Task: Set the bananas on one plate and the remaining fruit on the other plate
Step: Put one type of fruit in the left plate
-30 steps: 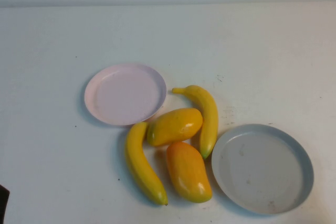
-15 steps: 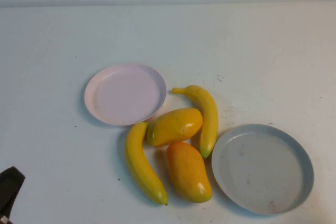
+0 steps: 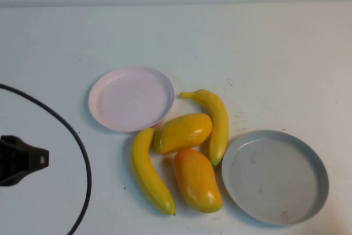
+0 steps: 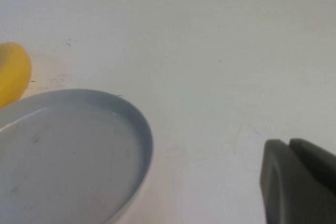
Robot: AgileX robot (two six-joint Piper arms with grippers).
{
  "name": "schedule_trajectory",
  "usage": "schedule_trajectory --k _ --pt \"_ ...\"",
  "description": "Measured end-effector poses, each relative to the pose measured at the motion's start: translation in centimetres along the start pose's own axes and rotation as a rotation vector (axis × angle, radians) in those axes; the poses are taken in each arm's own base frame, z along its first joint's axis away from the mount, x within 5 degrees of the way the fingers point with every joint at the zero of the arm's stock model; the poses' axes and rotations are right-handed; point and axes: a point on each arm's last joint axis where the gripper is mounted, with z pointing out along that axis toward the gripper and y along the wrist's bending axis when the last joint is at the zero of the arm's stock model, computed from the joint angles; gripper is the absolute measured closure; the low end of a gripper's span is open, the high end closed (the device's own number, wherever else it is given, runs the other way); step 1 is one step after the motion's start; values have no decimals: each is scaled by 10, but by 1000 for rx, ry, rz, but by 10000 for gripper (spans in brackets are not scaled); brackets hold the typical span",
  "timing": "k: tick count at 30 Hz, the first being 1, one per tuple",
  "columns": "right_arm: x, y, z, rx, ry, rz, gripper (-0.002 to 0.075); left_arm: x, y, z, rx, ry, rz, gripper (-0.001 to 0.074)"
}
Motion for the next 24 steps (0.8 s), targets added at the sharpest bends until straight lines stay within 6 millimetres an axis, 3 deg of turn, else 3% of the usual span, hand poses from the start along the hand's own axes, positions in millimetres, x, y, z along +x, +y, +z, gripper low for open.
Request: schedule_trajectory --k 5,8,12,16,24 --pt "0 0 0 0 0 0 743 -28 10 26 -31 75 27 737" --pt "0 0 0 0 0 0 743 -37 2 45 -25 131 61 737" --pt "0 0 0 0 0 0 743 -46 -25 76 -38 235 141 737" --pt "0 0 0 0 0 0 743 -49 -66 106 -52 310 250 737" --pt "0 0 0 0 0 0 743 -45 -133 163 -81 450 363 737"
